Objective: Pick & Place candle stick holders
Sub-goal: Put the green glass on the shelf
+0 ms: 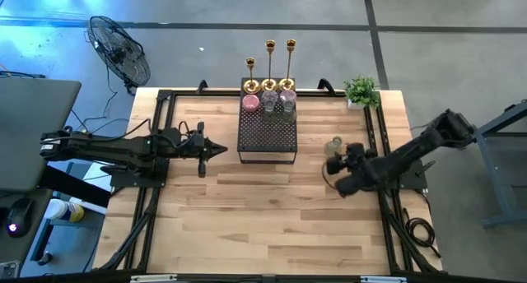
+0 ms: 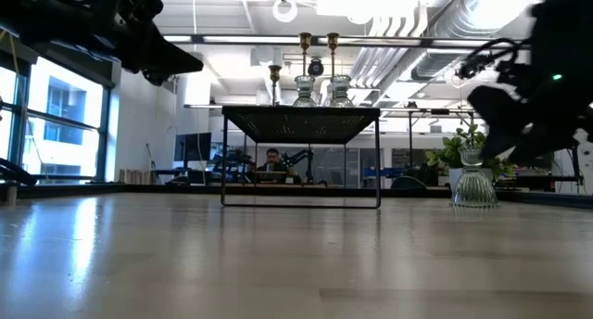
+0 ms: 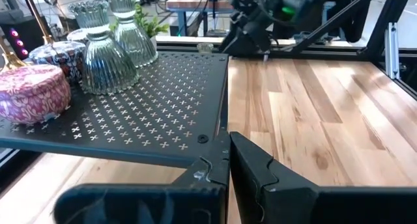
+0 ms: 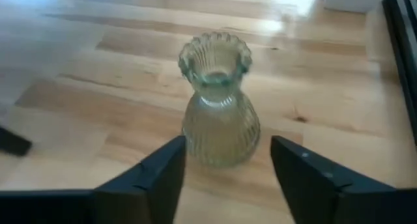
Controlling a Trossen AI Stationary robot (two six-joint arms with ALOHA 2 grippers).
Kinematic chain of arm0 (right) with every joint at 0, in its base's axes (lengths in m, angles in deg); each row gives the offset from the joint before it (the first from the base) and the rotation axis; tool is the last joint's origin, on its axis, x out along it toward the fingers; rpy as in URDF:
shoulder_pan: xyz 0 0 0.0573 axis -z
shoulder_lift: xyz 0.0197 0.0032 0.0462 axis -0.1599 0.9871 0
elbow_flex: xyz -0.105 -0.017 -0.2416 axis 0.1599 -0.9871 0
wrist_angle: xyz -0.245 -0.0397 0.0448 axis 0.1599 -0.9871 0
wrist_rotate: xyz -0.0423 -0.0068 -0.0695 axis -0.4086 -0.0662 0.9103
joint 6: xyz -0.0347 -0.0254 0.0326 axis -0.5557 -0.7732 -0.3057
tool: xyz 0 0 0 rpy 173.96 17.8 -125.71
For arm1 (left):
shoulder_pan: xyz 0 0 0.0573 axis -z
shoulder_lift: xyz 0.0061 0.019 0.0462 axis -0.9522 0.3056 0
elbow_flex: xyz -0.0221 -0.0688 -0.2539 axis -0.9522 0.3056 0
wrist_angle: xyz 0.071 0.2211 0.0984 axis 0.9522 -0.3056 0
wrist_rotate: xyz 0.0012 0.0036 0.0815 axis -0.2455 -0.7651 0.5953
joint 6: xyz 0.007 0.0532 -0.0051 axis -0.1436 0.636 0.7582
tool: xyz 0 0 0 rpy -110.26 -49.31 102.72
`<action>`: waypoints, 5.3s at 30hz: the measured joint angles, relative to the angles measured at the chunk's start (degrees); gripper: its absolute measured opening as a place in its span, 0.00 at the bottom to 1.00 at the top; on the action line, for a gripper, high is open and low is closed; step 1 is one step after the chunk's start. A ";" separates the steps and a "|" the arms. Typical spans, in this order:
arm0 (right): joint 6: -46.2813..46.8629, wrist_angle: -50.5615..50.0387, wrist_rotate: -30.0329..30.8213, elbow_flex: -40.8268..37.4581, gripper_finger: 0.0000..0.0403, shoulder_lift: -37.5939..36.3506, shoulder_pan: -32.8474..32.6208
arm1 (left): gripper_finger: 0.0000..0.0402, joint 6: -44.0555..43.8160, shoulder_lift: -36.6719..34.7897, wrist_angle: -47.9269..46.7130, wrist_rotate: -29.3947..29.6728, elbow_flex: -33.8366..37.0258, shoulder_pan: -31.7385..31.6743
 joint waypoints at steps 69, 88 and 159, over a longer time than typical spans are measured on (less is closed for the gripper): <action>-86.65 52.68 -27.06 47.04 0.23 45.26 12.70 | 0.01 -0.31 -0.07 10.20 4.52 7.65 -0.02; -83.52 54.24 -29.78 46.95 0.32 46.57 13.14 | 0.01 -0.33 -0.07 10.26 4.56 7.67 -0.02; -77.25 74.12 -8.84 8.31 0.00 14.95 -5.76 | 0.74 -27.42 58.15 30.02 41.09 -12.04 25.87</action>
